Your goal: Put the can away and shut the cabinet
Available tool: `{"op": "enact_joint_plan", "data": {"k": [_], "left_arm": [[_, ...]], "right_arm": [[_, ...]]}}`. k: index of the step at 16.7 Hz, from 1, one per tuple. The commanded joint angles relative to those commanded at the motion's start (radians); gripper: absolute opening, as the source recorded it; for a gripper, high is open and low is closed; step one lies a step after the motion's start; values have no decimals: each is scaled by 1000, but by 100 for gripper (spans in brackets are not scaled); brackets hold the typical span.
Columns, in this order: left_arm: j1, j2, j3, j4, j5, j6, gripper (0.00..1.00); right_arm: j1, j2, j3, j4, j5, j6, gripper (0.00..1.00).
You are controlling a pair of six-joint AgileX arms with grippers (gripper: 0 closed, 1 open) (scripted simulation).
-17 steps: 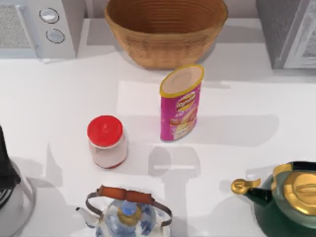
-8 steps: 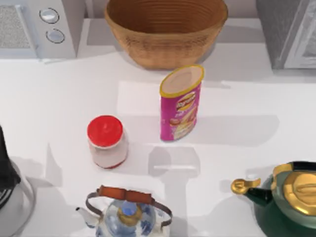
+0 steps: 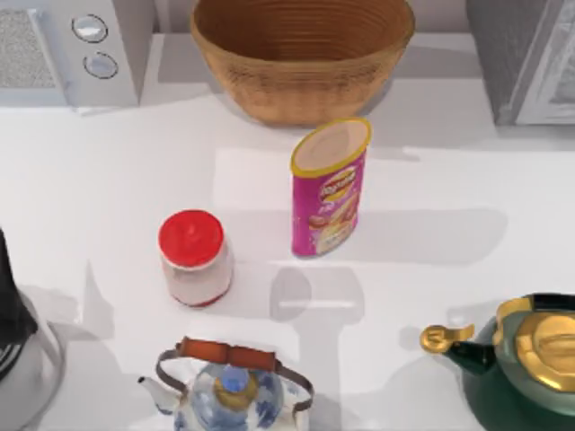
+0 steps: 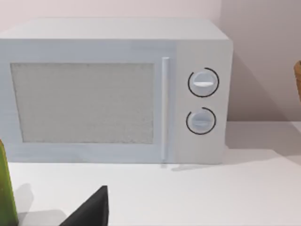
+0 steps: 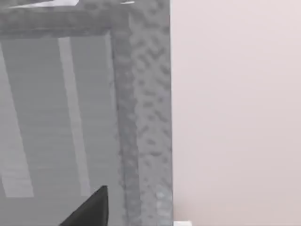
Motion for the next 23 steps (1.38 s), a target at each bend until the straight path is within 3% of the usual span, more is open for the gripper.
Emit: {"op": "enact_joint_plan", "data": {"k": [5,9,17,20,23], "left_arm": [[0,0,0,0,0,0,100],[0,0,0,0,0,0,100],[0,0,0,0,0,0,100],[0,0,0,0,0,0,100],[0,0,0,0,0,0,100]], "right_arm": [[6,-70,359,-431,5,0,100],[15,-115,536,-623,13,-1,100],[24,-121,572,-655,25,-1,100],[114,-117,581,-662,115,-2,100],[286,-111,594,-673,287,-3,100]]}}
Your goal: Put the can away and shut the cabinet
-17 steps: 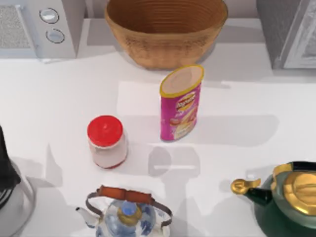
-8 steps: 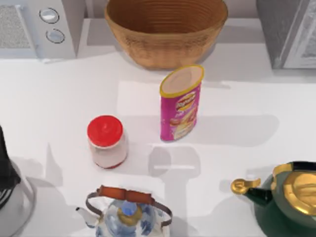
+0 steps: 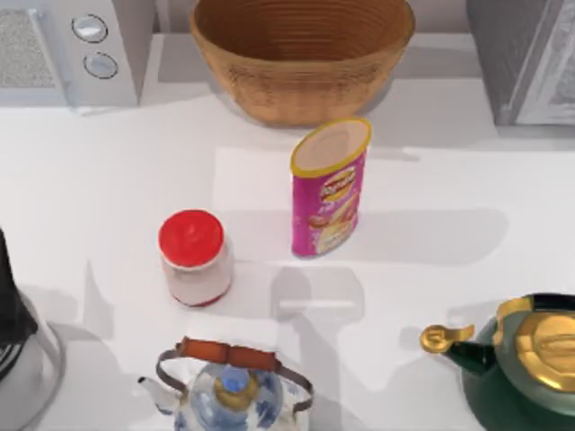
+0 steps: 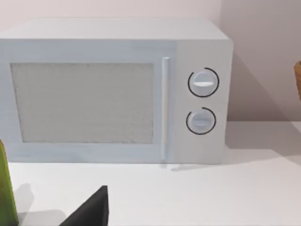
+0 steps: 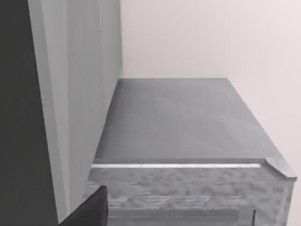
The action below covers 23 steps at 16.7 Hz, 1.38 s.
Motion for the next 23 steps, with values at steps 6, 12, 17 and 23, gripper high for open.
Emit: {"op": "enact_joint_plan", "data": {"k": [6,12,17,23], "left_arm": [[0,0,0,0,0,0,100],[0,0,0,0,0,0,100],[0,0,0,0,0,0,100],[0,0,0,0,0,0,100]], "right_arm": [[511,-5,7,-24,510,-5,100],[1010,-37,-20,-39,1009,-10,100],[1208,-59,-43,-44,1207,-13,100],[1191,-79,-35,-50,1231,-25,100]]}}
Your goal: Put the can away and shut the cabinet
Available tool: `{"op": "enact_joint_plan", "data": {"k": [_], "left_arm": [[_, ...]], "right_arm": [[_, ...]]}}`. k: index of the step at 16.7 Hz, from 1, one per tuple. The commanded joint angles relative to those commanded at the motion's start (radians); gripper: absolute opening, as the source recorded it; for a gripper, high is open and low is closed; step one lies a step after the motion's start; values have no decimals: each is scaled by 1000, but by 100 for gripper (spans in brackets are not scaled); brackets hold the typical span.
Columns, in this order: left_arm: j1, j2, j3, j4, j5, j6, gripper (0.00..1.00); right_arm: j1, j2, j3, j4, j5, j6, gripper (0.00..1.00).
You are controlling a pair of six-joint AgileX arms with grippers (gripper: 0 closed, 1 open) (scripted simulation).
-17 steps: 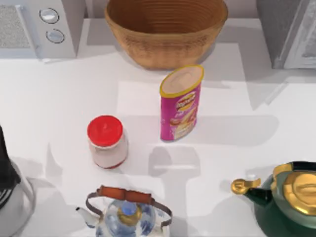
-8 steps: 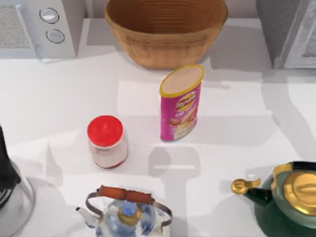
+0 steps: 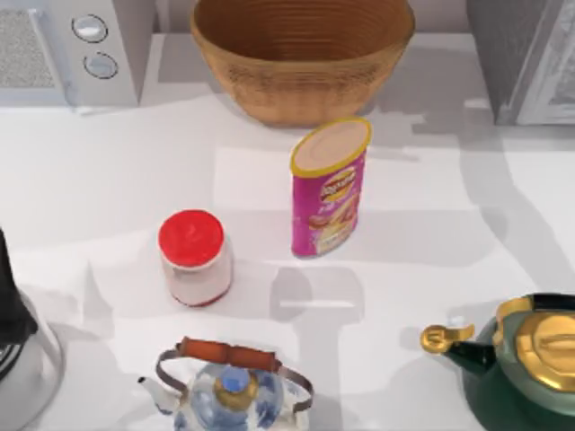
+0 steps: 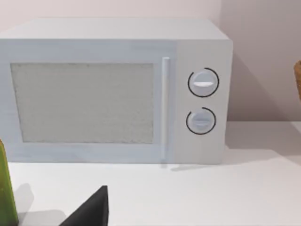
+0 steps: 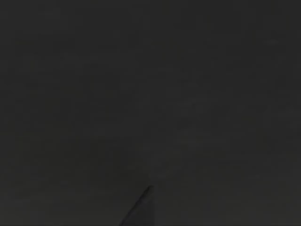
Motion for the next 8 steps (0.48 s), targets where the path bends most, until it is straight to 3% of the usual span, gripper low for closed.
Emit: {"op": "enact_joint_plan", "data": {"k": [8], "left_arm": [[0,0,0,0,0,0,100]], "right_arm": [[-82,147,103,44,-80,2,100]]}}
